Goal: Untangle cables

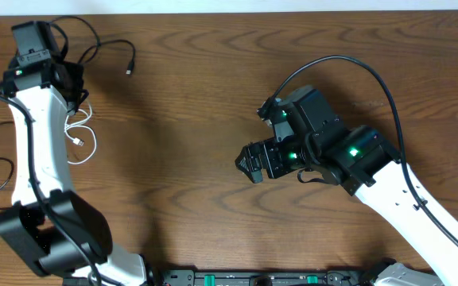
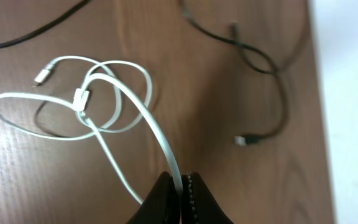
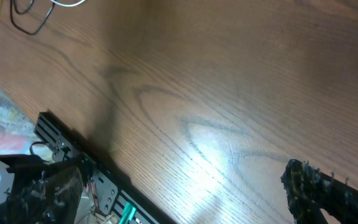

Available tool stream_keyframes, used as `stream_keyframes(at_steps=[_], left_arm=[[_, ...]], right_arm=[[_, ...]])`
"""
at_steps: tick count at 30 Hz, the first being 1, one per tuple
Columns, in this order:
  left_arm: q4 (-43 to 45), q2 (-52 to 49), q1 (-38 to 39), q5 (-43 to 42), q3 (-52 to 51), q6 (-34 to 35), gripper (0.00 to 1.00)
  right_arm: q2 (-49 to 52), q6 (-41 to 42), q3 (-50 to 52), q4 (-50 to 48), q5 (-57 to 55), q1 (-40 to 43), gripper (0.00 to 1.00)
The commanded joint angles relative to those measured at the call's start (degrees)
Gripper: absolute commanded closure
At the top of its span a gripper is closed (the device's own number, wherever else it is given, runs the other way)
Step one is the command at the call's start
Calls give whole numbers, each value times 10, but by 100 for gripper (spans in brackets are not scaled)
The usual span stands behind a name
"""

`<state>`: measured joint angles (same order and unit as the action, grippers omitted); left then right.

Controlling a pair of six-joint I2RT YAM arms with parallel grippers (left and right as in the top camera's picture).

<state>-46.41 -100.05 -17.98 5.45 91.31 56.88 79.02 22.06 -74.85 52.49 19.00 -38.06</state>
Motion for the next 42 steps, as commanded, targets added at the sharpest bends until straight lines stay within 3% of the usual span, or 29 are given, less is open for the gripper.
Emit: stream_keyframes(at_steps=[1, 7, 22, 24, 27, 30, 42], left_arm=[[-11, -30, -29, 10, -3, -9, 93], [-22, -71, -45, 8, -3, -10, 92], [-35, -163, -45, -143, -4, -59, 92], [-35, -163, -45, -144, -4, -59, 83], [-35, -163, -46, -138, -4, -61, 56], [-32, -163, -47, -132, -4, -94, 37], [-9, -113, -47, -130, 30, -113, 33]], right_arm=[[-1, -9, -7, 1, -5, -4, 1], [-1, -9, -7, -6, -5, -4, 1], [12, -9, -7, -8, -5, -6, 1], [18, -9, -7, -8, -5, -7, 1], [29, -4, -7, -8, -4, -7, 1], [44, 7, -7, -8, -2, -7, 1], [83, 11, -7, -2, 2, -7, 1]])
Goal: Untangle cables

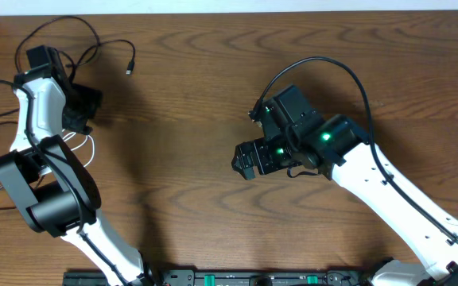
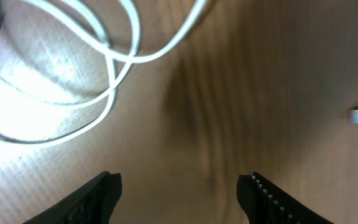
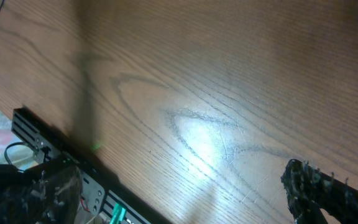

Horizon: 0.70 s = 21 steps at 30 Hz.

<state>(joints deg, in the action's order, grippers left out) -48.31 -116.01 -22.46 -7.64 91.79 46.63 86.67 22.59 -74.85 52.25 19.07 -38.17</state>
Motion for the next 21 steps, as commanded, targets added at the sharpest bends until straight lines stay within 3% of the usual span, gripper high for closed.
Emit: stream_keyframes(at_steps=[1, 7, 12, 18, 21], left_arm=[[13, 54, -3, 10, 25, -10, 33], [-29, 61, -3, 224, 17, -35, 33], [-43, 42, -8, 338, -15, -38, 33], [-35, 32, -50, 364, -35, -35, 32], [-33, 31, -80, 311, -35, -35, 32]], right_arm=[[7, 5, -7, 0, 1, -6, 1], [7, 5, -7, 0, 2, -6, 1], [7, 5, -7, -1, 2, -6, 1], [7, 5, -7, 5, 2, -14, 1], [7, 5, -7, 3, 1, -22, 1]])
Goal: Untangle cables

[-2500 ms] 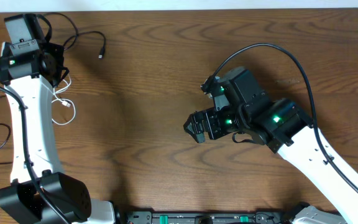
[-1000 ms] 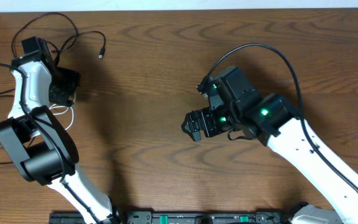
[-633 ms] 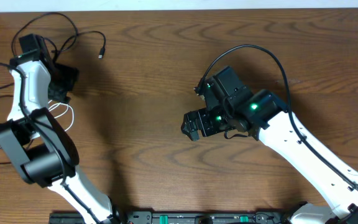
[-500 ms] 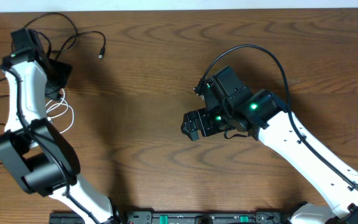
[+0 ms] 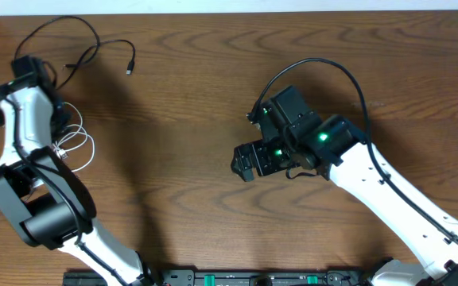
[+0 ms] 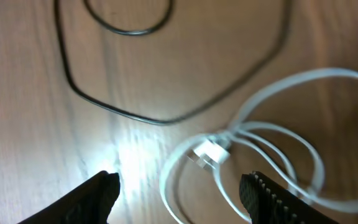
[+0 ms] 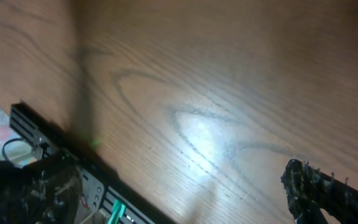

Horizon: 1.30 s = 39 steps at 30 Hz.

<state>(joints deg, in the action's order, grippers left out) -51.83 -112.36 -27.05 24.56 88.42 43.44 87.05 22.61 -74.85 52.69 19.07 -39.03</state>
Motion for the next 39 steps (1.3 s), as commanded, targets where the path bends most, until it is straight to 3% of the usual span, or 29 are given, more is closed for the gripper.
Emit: stream_keyframes(at_steps=[1, 4, 7, 17, 28, 39], left_arm=[[3, -5, -42, -40, -2, -4, 33], [15, -9, -65, -146, -2, -7, 33], [27, -17, -77, -210, -2, -53, 33], [52, -55, -78, -200, -32, -117, 35], [61, -82, -87, -173, -42, -120, 35], [114, -82, -87, -256, -100, -119, 41]], right_arm=[[3, 5, -7, -5, 1, -16, 1], [3, 5, -7, -16, 1, -21, 1], [3, 5, -7, -23, 1, -26, 1], [3, 5, -7, -23, 2, -27, 1], [3, 5, -7, -23, 1, -27, 1], [3, 5, -7, -30, 1, -27, 1]])
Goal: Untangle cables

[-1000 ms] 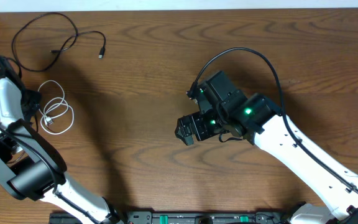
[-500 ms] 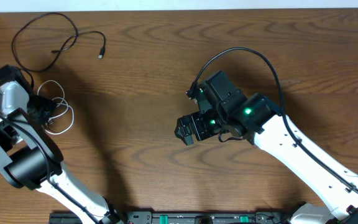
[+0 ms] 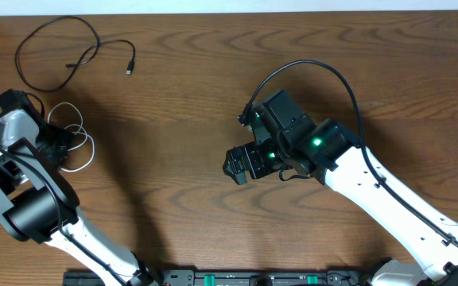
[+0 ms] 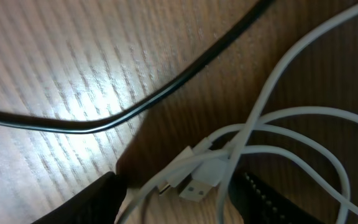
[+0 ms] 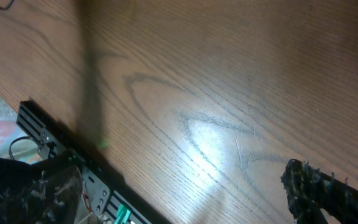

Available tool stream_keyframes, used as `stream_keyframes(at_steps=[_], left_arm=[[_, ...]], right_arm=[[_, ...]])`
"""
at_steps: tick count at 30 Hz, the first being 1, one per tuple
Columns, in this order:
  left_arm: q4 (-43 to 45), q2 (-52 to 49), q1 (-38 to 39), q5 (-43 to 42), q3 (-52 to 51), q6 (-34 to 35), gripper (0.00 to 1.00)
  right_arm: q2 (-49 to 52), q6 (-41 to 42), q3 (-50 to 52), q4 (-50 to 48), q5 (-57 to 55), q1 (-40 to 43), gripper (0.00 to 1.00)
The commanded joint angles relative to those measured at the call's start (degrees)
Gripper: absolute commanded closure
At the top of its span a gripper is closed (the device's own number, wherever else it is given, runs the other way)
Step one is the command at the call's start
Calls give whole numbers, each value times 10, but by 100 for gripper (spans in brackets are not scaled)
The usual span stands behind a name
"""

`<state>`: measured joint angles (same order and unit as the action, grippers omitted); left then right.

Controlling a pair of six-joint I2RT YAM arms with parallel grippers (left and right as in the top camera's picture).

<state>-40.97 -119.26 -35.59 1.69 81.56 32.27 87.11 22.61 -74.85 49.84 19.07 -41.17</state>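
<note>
A white cable (image 4: 291, 68) lies in tangled loops on the wooden table, its USB plug (image 4: 201, 182) close up in the left wrist view. My left gripper (image 4: 179, 208) is open and low over it, the plug lying between the two fingers (image 4: 92, 200). A black cable (image 4: 166, 93) crosses just beyond the white loops. Overhead, the left gripper (image 3: 54, 140) sits at the far left beside the white loops (image 3: 84, 143). My right gripper (image 3: 235, 167) hangs open over bare wood at mid-table, holding nothing (image 5: 185, 199).
A second black cable (image 3: 54, 44) loops at the back left, its plug end (image 3: 129, 70) pointing toward the middle. More black wire runs off the left edge. The table's front edge and a black rail (image 5: 61, 143) show in the right wrist view.
My left gripper moved nearer along the left edge and dropped closer to the white cable; the plug now lies between its open fingers. The right gripper shifted slightly left.
At first my left gripper was shut on a strand of the white cable, lifting it. Then it was open, the cable lying loose on the table. After that it stood open above the white loops and black cable, and now it is low around the plug.
</note>
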Motion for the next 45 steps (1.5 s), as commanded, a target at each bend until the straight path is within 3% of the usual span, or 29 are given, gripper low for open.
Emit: stream_keyframes(at_steps=[1, 5, 9, 21, 22, 24, 28, 35, 39, 45], left_arm=[[10, -13, -1, -28, -36, -8, 41], [16, -13, -1, -43, -40, -8, 48], [43, -13, 0, -173, -40, -25, 49], [47, -13, 7, -162, -40, -38, 49], [47, -13, 6, -154, -40, -38, 44], [40, -10, 2, -144, -34, -38, 24], [20, 14, -7, -136, -18, -37, 14], [-6, 140, -11, -70, -17, -37, 11], [-47, 225, -11, -77, -17, -31, 2], [-75, 342, 8, -265, -17, -50, 1]], right_arm=[[2, 5, -7, -2, 1, -6, 1], [2, 5, -7, -2, 1, -6, 1], [2, 5, -7, -3, 1, -6, 1], [2, 5, -7, 0, 2, -6, 1], [2, 5, -7, 1, 2, -6, 1], [2, 5, -7, 1, 2, -6, 1], [2, 5, -7, 0, 1, -5, 1], [2, 5, -7, -1, 1, -5, 1], [2, 5, -7, 1, 2, -5, 1], [1, 5, -7, 16, 2, -2, 1]])
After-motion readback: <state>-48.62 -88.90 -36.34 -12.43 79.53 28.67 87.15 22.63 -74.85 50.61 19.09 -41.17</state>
